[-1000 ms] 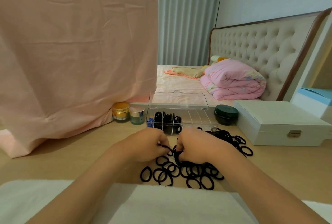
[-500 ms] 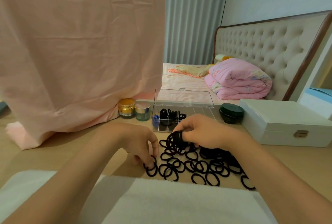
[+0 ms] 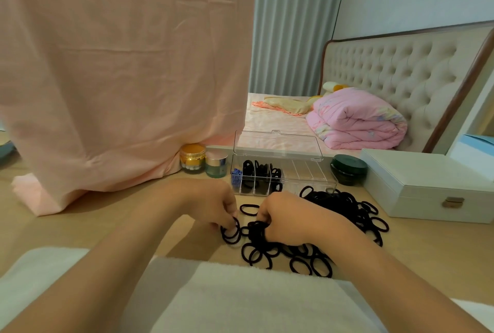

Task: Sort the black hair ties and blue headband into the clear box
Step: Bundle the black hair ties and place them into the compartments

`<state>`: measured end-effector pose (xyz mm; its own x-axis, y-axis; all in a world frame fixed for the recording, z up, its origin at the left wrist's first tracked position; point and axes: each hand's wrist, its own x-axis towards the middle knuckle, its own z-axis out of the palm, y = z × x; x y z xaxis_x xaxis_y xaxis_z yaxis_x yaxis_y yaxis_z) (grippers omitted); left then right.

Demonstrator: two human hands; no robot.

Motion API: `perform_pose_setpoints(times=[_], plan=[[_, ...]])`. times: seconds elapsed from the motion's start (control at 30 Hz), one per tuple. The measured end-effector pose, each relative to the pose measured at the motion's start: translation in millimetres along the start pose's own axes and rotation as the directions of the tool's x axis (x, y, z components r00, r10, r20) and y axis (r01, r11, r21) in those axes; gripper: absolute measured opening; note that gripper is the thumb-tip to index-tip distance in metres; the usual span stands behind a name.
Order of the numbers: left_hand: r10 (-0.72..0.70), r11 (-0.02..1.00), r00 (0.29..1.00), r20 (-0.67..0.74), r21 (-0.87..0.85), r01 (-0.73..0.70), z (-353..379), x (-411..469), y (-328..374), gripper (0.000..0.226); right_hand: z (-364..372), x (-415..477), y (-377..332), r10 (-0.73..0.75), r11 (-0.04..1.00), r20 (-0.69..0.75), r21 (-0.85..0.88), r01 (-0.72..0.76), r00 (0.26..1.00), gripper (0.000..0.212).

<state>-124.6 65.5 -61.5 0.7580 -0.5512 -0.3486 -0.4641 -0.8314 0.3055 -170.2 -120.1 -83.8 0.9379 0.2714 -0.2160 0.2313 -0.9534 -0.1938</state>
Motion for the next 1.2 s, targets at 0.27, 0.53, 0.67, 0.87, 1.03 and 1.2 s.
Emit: perform_pose_setpoints(times=[0.27, 0.53, 0.67, 0.87, 1.03, 1.2], plan=[[-0.077, 0.946, 0.942, -0.326, -0.321, -0.034, 10, 13, -17, 0.011, -21, -11, 14, -0.023, 0.940, -0.081, 0.337, 0.049, 0.996, 0.008], [-0.038, 0.523, 0.969, -0.245, -0.831, -0.190, 16, 16, 10, 0.020, -21, -12, 27, 0.027, 0.565, -0.067, 0.824, 0.041, 0.997, 0.010], [0.060, 0.323, 0.986, -0.157, -0.931, -0.168, 13, 15, 11, 0.024, -16, -7, 33, 0.176, 0.506, -0.046, 0.861, -0.050, 0.983, 0.016], [0.018, 0.545, 0.968, -0.252, -0.809, -0.221, 22, 21, 20, 0.027, -11, -3, 20, 0.304, 0.605, -0.143, 0.792, -0.075, 0.942, 0.012], [-0.032, 0.517, 0.942, -0.334, -0.812, -0.270, 27, 21, 18, 0.021, -13, -5, 21, 0.248, 0.609, -0.140, 0.792, -0.042, 0.959, 0.010], [-0.039, 0.572, 0.933, -0.358, -0.774, -0.272, 27, 20, 17, 0.020, -21, -11, 28, 0.139, 0.572, -0.059, 0.820, -0.031, 0.989, 0.016]])
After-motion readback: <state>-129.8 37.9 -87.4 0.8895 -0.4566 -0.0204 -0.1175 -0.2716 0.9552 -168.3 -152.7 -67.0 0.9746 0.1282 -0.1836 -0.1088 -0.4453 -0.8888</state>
